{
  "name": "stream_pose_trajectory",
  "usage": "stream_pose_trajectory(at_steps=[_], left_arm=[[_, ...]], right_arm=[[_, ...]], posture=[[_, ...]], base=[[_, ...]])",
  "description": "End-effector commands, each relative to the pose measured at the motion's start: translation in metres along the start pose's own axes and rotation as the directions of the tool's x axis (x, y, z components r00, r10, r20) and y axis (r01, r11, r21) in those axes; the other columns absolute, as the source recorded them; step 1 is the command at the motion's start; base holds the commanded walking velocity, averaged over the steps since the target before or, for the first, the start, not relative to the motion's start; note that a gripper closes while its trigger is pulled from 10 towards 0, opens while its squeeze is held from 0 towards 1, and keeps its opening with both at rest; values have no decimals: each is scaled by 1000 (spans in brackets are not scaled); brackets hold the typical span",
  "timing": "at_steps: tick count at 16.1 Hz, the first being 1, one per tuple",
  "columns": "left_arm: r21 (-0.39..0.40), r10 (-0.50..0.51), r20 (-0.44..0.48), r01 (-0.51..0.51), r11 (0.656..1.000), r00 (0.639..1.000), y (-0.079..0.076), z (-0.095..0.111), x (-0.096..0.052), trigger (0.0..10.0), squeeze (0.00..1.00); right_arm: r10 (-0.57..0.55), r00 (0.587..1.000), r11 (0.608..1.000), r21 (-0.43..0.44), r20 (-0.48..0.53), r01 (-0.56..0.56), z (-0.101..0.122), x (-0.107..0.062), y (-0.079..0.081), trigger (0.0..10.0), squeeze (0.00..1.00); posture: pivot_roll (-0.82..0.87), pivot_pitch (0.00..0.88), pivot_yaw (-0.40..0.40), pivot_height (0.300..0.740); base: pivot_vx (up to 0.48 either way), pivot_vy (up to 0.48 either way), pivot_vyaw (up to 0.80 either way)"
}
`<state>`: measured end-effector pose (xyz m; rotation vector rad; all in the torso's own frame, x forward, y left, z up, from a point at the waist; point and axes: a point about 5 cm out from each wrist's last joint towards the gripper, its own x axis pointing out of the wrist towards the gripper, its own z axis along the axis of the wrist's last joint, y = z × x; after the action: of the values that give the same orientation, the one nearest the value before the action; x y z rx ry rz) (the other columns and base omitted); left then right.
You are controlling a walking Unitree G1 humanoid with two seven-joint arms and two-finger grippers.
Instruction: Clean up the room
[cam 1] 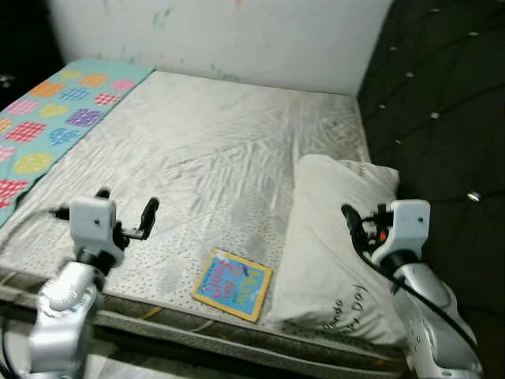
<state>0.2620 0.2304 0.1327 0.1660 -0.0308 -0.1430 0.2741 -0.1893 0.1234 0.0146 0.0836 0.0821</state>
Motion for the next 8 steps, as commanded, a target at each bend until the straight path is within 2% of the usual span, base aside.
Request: stream_pose_trajectory(at_steps=[1, 3, 5, 8], left_arm=[[-30, -53, -63, 51, 998, 997, 0, -7, -8, 10000, 0], [-154, -73, -133, 52, 987, 988, 1, -8, -28, 10000, 0], [-219, -78, -125, 49, 974, 989, -11, -2, -36, 10000, 0], [-274, -48, -117, 14, 962, 992, -23, -1, -31, 10000, 0]], right_arm=[[-3, 1000, 1000, -1, 15, 3, 6, 0, -1, 10000, 0], [-10, 1000, 1000, 3, 12, 10, 7, -1, -4, 10000, 0], [-9, 1000, 1000, 16, 7, 9, 5, -2, 2, 10000, 0], [-3, 1000, 999, 32, 3, 3, 2, 0, 8, 10000, 0]], posture=[[-151, 0, -28, 740], [-142, 0, -17, 740], [-133, 0, -18, 740], [-144, 0, -23, 740]], base=[[0, 0, 0], [0, 0, 0], [0, 0, 0], [0, 0, 0]])
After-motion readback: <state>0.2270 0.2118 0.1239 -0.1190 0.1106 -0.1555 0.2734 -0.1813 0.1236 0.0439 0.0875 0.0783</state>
